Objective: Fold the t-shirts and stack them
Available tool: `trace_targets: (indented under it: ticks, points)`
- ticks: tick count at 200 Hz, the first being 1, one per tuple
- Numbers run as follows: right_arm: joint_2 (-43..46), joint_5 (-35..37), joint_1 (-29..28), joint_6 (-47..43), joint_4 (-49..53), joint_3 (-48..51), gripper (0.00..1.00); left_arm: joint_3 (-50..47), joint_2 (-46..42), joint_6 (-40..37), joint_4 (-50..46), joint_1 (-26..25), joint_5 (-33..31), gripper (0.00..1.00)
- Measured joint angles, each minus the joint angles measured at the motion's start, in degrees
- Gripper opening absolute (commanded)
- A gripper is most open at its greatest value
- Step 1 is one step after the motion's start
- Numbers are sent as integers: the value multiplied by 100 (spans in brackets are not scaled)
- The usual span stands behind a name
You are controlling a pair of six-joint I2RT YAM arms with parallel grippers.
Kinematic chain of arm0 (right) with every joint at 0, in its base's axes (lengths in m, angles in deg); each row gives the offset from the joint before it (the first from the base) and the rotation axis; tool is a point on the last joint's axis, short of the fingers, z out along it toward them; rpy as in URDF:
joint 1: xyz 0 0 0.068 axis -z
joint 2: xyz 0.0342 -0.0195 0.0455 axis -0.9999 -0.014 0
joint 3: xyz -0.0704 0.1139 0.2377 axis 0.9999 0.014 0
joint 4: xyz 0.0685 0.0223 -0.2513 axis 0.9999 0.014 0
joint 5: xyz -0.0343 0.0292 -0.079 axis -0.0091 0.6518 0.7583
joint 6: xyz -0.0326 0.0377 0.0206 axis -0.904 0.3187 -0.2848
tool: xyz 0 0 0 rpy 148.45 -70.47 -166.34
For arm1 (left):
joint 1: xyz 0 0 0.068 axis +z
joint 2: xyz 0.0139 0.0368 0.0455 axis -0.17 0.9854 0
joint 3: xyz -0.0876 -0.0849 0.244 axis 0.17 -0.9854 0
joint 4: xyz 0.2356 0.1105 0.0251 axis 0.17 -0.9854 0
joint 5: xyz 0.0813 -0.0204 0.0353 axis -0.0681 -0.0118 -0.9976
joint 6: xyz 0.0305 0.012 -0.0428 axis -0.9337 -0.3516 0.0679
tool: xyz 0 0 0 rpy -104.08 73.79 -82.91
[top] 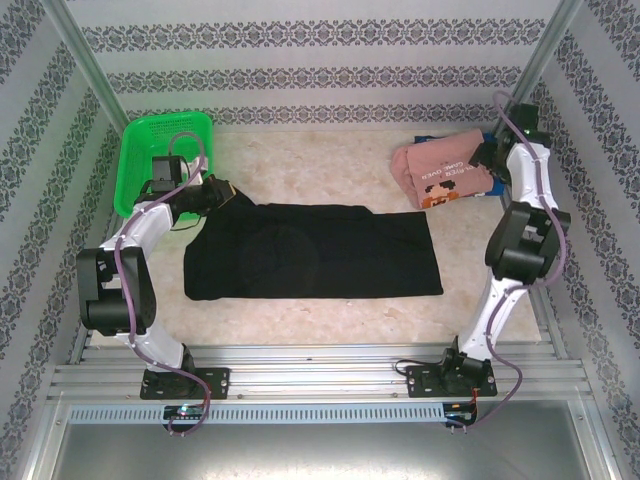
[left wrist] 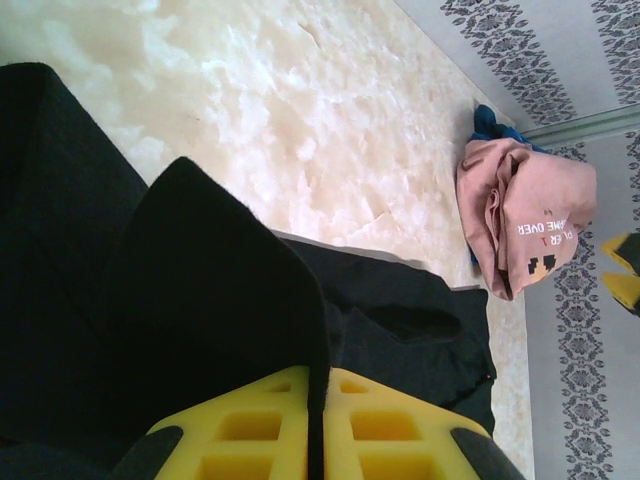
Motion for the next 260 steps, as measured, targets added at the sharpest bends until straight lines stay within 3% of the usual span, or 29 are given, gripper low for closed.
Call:
trace_targets:
  ticks: [39,70,113,205,260]
  points:
    - [1196,-529,-649,-4,-481,1569,78,-2,0,9,120,0,2,10]
    - [570,-907,-1032,-138,-588,1790,69,-2,0,7,168,0,4,10]
    - [-114,-1088,-1115,-297,-702,1950,56,44,7,7,166,0,2,10]
    - [-96,-1126,-1443,-568,-866,2330,55,74,7,7,173,0,0,10]
    - [1019,-1080,-1445,-728,-769,3375,57,72,7,11,175,0,0,10]
